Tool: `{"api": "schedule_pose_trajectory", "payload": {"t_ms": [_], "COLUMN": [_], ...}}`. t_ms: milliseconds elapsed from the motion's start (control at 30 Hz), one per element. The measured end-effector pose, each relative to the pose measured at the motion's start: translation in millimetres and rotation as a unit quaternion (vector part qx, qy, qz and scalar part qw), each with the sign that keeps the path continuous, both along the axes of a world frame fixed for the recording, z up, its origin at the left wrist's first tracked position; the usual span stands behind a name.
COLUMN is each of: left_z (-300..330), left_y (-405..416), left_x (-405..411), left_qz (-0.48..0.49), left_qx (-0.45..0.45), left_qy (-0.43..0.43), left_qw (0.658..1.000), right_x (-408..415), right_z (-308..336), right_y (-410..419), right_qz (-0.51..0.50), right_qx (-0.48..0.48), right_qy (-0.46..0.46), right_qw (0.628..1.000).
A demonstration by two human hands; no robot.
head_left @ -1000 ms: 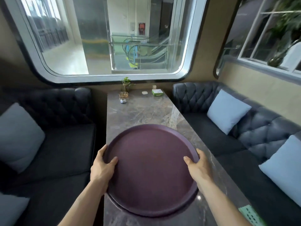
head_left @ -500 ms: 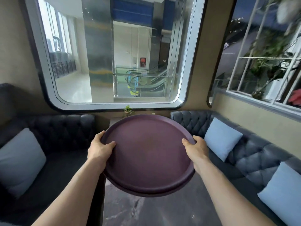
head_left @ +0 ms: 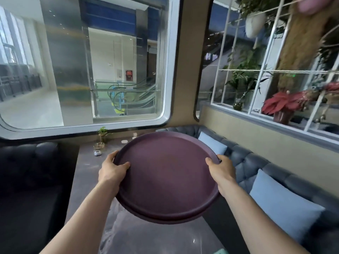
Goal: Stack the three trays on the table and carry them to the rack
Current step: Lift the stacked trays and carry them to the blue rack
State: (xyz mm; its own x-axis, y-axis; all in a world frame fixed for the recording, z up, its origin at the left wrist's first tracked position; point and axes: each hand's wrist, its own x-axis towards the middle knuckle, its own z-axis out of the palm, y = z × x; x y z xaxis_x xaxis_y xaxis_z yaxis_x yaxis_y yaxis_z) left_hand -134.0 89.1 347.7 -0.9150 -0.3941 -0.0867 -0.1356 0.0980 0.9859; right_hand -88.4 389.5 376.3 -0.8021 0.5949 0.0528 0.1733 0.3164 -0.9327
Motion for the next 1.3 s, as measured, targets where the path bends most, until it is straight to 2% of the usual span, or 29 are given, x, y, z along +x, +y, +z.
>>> {"api": "schedule_pose_trajectory", "payload": {"t_ms": [367, 567, 667, 867, 1000, 1167, 1300], "left_z": [2.7, 2.4, -3.0, -13.8, -15.2, -18.5, -38.3], "left_y": [273.1, 421.5, 492.6, 608.5, 675.5, 724.0, 740.0], "left_x": [6.7, 49.0, 75.6, 146.3, 197.4, 284.4, 362.9], "left_qz": [-0.2, -0.352, -0.425, -0.573, -0.671, -0.77, -0.825], "left_qx": [-0.015, -0.012, -0.025, -0.005, -0.004, 0.011, 0.005], "left_qy": [0.02, 0.018, 0.025, 0.016, 0.006, -0.017, -0.004], "left_qw": [0.979, 0.936, 0.904, 0.819, 0.741, 0.638, 0.565], "right_x": [116.6, 221.1, 280.2, 392.4, 459.9, 533.8, 586.5], "right_z": [-6.0, -12.2, -15.0, -14.4, -16.4, -15.9, -22.7], "right_y": [240.5, 332.8, 361.5, 383.5, 377.0, 337.9, 283.0], "right_qz": [-0.201, -0.364, -0.455, -0.595, -0.686, -0.779, -0.842], "right_qx": [0.001, 0.01, 0.015, 0.004, 0.009, -0.016, -0.015], "right_qy": [0.009, 0.004, 0.004, -0.005, -0.009, 0.0, -0.009], "right_qw": [0.98, 0.931, 0.89, 0.803, 0.728, 0.627, 0.539]}}
